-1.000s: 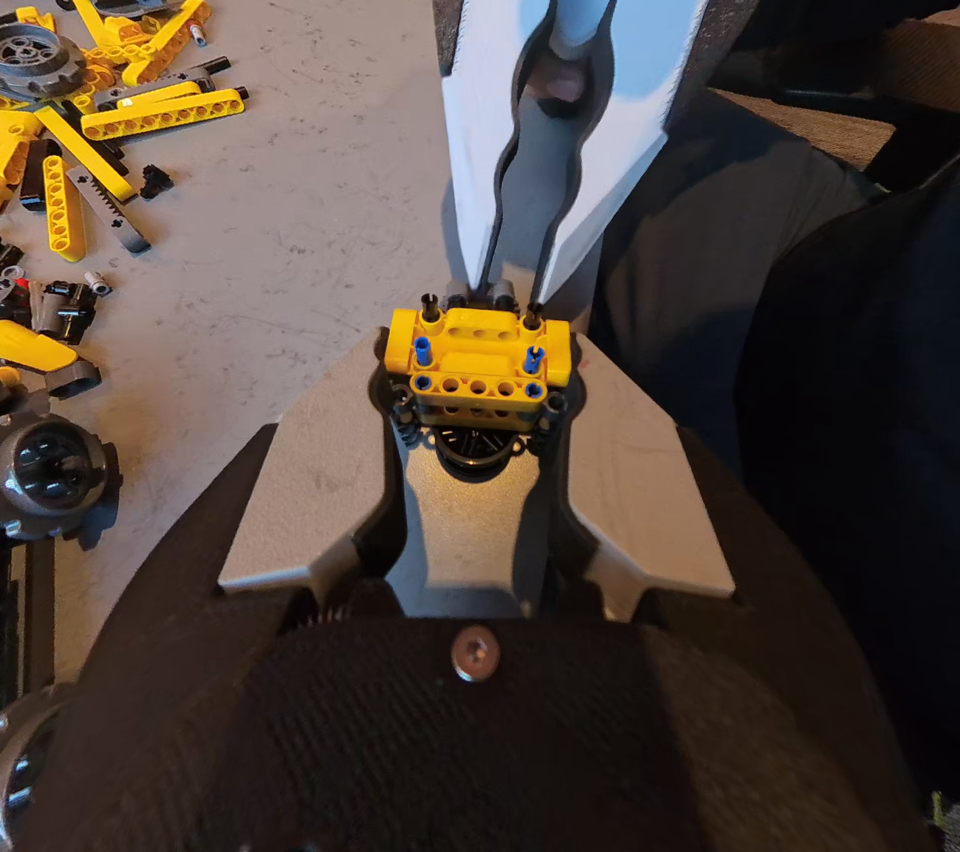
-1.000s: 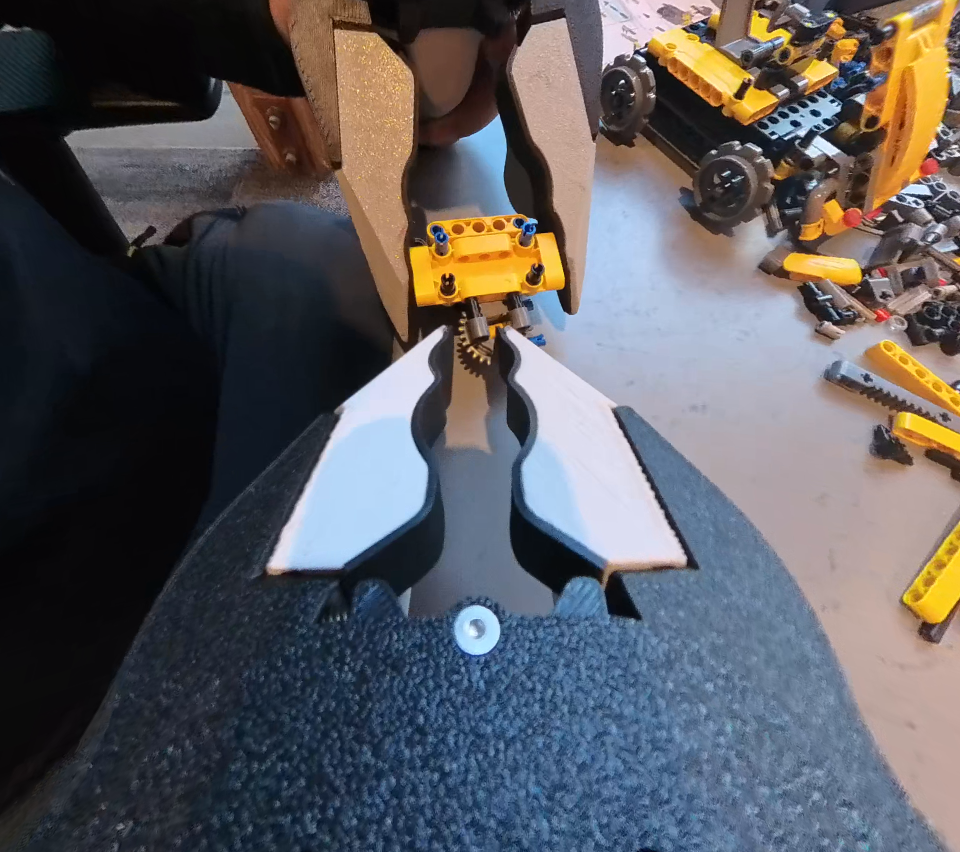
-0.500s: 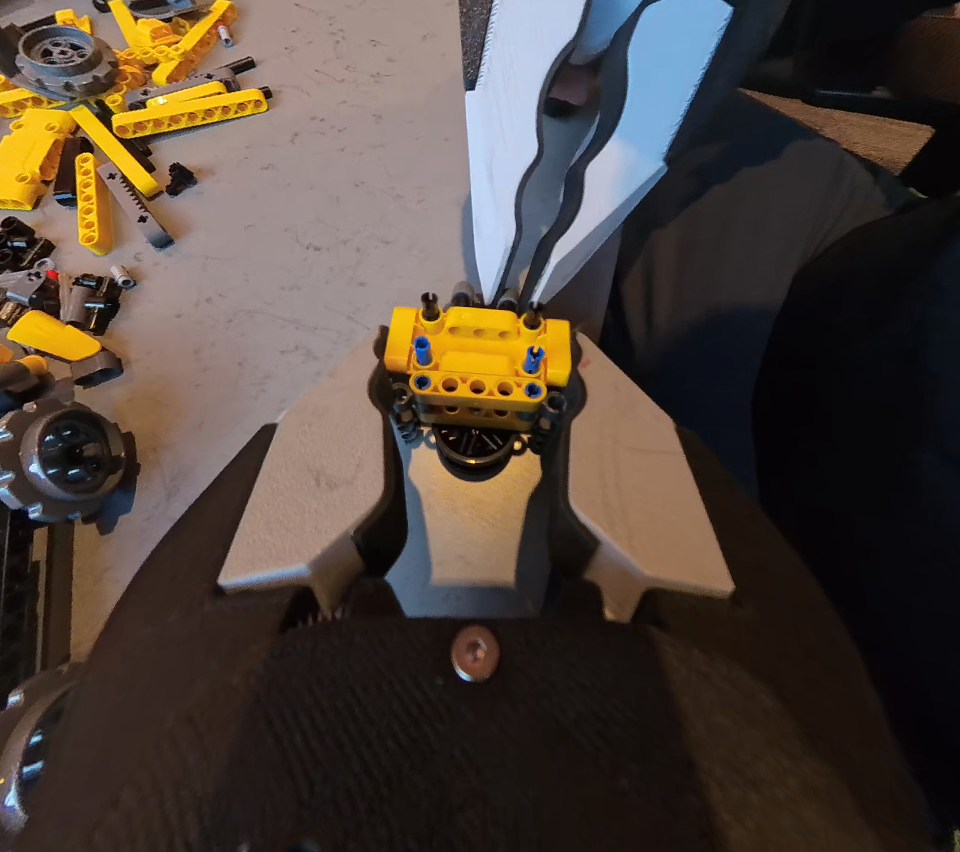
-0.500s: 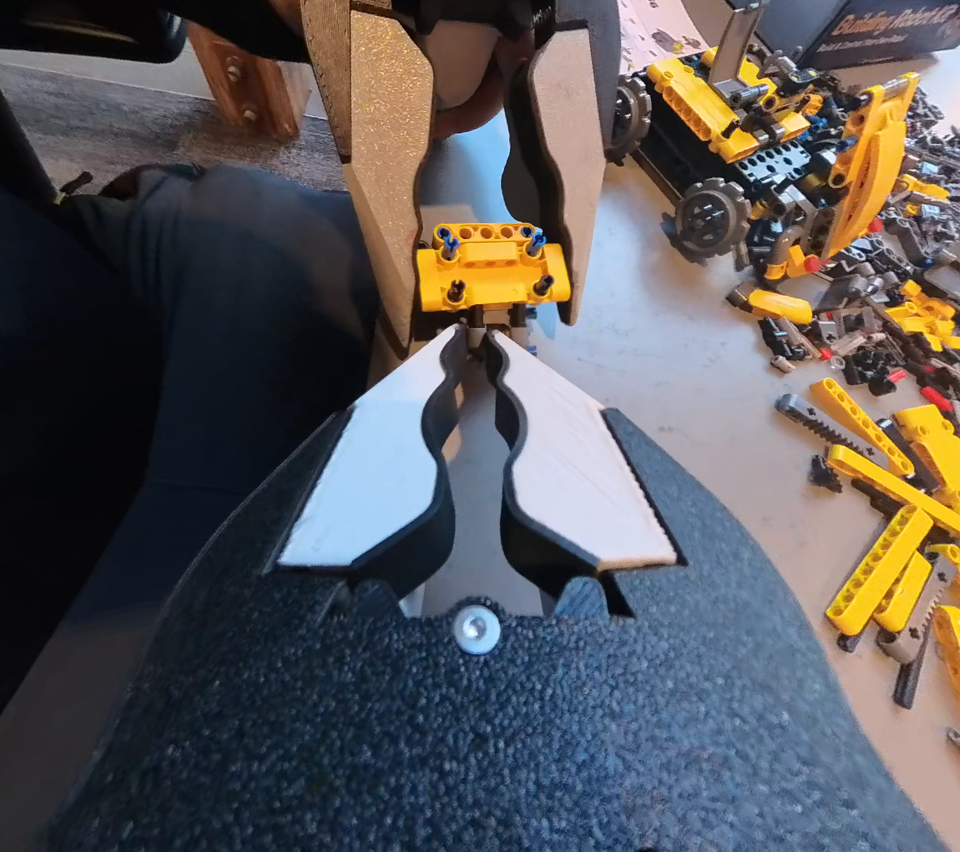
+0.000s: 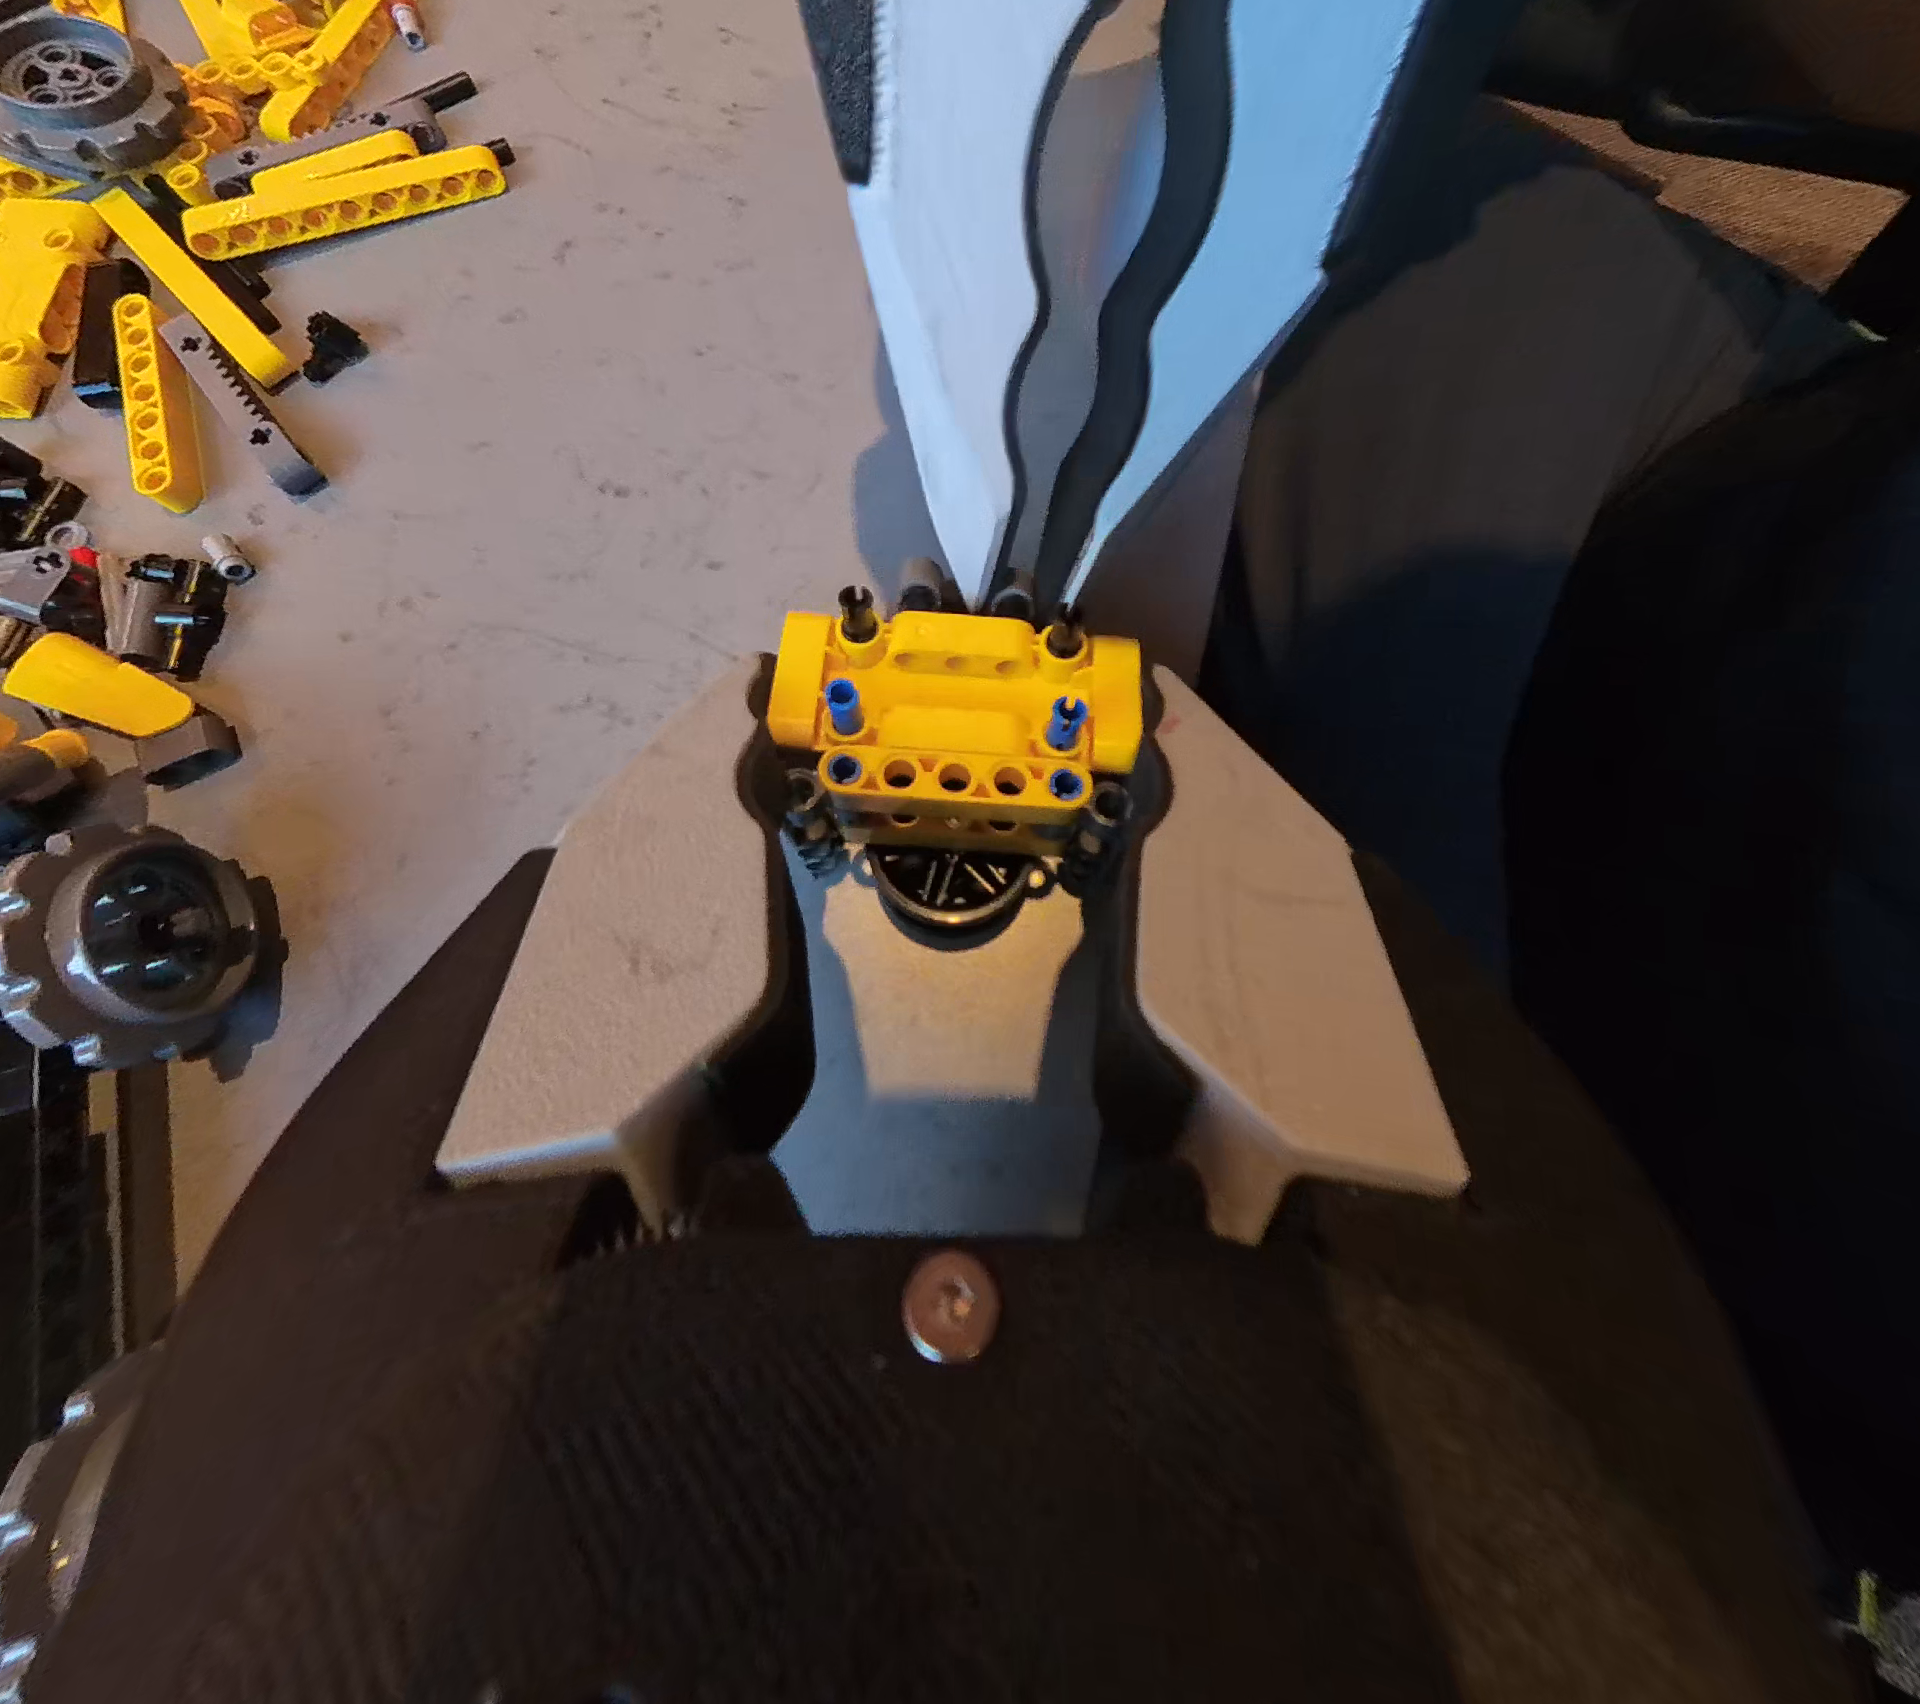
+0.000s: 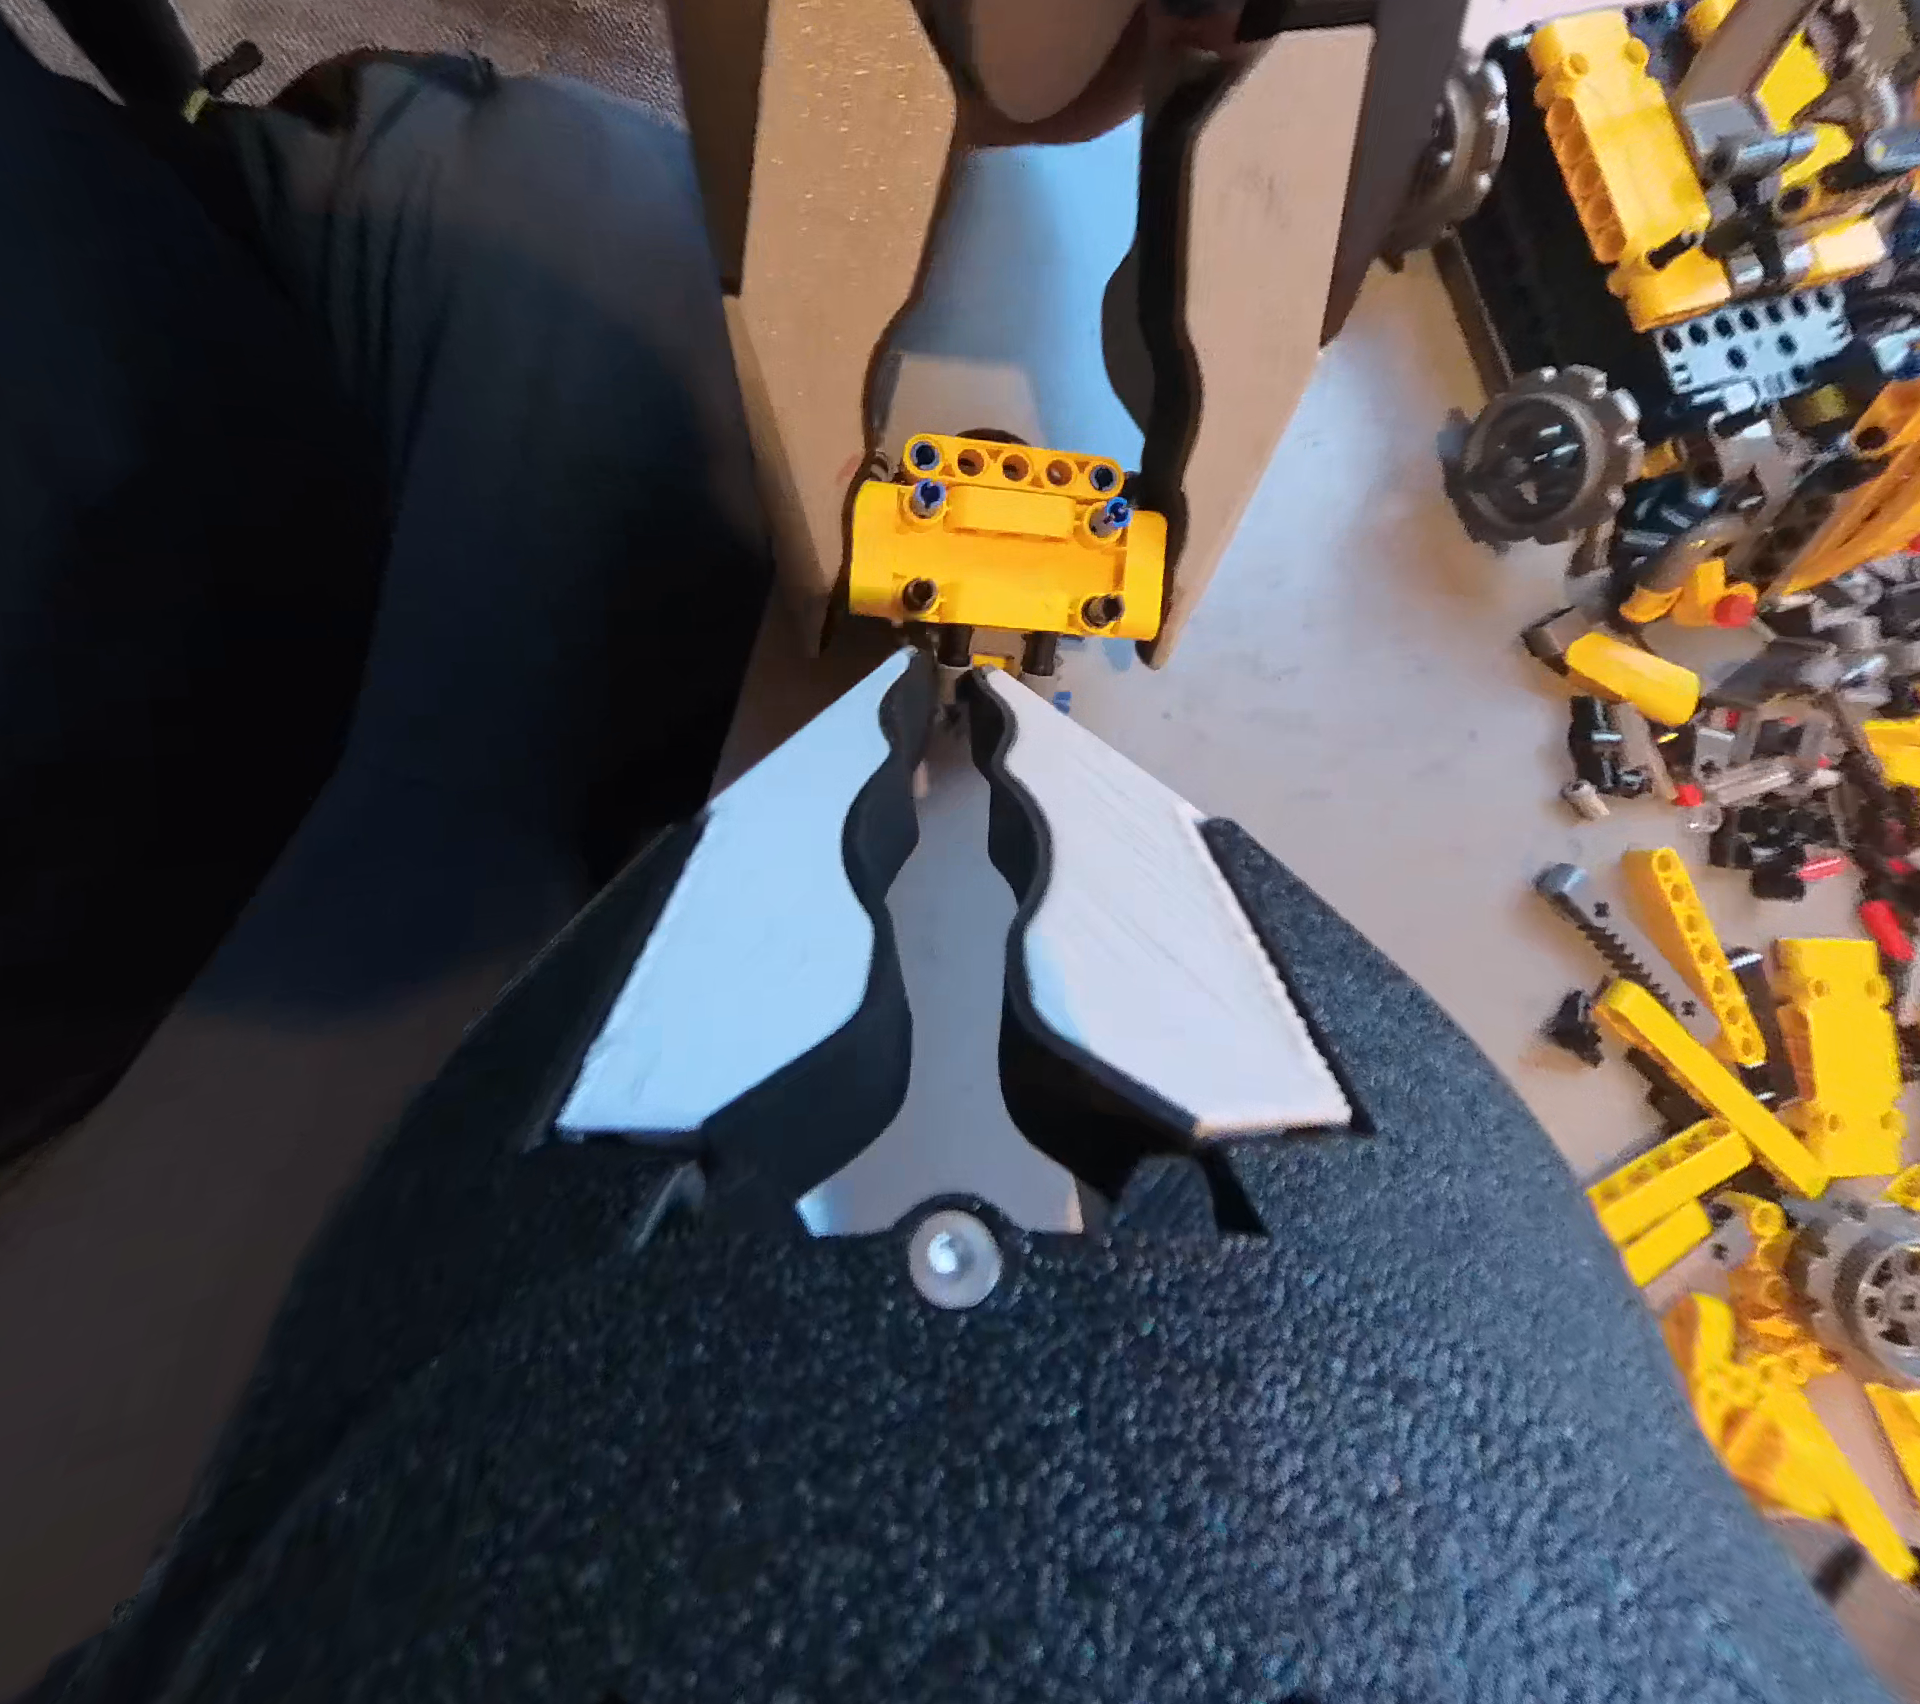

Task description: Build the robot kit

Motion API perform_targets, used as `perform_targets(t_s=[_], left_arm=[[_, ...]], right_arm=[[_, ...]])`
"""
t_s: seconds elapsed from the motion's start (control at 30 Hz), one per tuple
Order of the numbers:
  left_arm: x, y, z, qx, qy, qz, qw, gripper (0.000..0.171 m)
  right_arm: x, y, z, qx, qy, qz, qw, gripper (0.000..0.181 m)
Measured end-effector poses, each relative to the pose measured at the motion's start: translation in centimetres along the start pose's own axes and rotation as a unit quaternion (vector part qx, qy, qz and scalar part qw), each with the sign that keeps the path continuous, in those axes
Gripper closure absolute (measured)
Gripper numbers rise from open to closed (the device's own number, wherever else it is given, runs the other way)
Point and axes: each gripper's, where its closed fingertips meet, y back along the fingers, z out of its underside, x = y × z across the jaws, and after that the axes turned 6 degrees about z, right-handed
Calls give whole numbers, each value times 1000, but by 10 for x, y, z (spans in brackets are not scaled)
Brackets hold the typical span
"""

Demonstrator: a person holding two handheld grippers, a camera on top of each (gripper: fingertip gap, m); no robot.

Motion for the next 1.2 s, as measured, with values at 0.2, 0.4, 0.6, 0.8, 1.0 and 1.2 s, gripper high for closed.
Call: perform_targets(t_s=[0.2, 0.4, 0.6, 0.8, 1.0, 1.2], left_arm=[[-1, -1, 0, -25, -6, -24, 999, 107], [-1, 2, 3, -31, 17, -8, 999, 106], [-4, 2, 3, -35, 23, -11, 999, 106], [-8, 2, 3, -41, 19, -8, 999, 106], [-8, 4, 2, 2, 15, 9, 1000, 106], [-6, 4, 3, -13, 8, 12, 1000, 106]], right_arm=[[0, 0, 3, -5, -50, -45, 998, 177], [2, 2, -2, -13, -15, -44, 999, 177], [4, 2, -1, -70, 36, -20, 997, 177], [8, 3, -2, -76, 57, -4, 995, 176], [9, -2, -6, 7, 49, 6, 999, 177], [7, 0, -9, 15, 122, 52, 991, 177]])
